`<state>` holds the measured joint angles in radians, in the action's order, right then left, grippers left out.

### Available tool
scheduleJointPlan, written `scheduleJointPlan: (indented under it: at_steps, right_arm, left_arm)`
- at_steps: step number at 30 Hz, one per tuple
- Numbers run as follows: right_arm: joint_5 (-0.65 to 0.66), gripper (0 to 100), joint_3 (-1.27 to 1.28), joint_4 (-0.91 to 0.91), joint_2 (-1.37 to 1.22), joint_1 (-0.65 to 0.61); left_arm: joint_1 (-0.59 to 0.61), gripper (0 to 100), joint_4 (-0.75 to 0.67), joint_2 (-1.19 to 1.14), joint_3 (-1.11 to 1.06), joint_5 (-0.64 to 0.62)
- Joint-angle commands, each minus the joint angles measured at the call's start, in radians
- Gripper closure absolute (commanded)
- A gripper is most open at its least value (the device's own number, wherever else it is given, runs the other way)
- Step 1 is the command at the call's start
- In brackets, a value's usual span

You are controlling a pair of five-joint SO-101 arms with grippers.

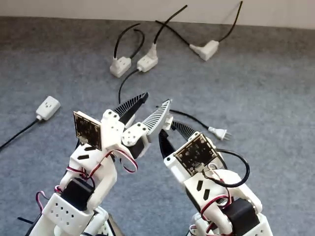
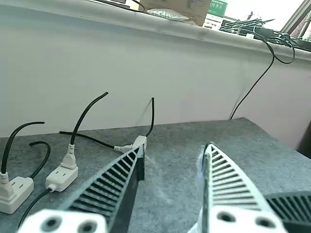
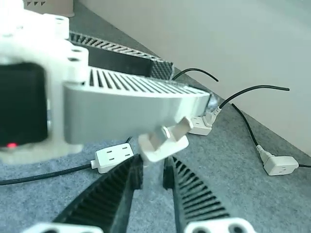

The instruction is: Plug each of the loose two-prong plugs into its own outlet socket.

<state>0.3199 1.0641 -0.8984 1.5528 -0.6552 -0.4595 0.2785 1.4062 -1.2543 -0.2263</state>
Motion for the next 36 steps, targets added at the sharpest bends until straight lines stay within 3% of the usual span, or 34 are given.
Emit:
scheduleJointPlan:
  at_steps: [1, 6, 10, 16, 21, 24, 29, 36]
  right_arm:
    - [-0.009, 92.6, -0.036, -0.004, 0.010, 0.021]
    - [-0.009, 92.6, 0.073, -0.019, 0.012, 0.022]
    - [-0.009, 92.6, 0.124, -0.045, 0.005, 0.084]
    - [-0.015, 92.2, 0.140, -0.093, 0.002, 0.139]
    - [-0.052, 92.0, 0.189, -0.015, 0.001, 0.133]
    - [-0.083, 86.8, 0.231, 0.070, -0.036, 0.130]
    - [-0.081, 84.4, 0.163, 0.173, -0.335, -0.002]
    - [-0.080, 84.4, -0.180, 0.185, -0.851, -0.249]
  left_arm:
    - [0.001, 79, 0.005, 0.005, 0.010, -0.008]
    - [0.084, 79, 0.006, 0.007, 0.036, -0.012]
    - [0.257, 79, 0.006, 0.005, 0.074, -0.025]
    - [0.549, 79, 0.005, -0.005, 0.079, -0.230]
    - [0.702, 79, 0.005, -0.007, 0.025, -0.285]
    - [0.762, 79, 0.005, -0.007, -0.016, -0.281]
    - [0.960, 79, 0.009, -0.007, -0.036, -0.279]
    - [1.303, 79, 0.106, -0.113, -0.027, -0.279]
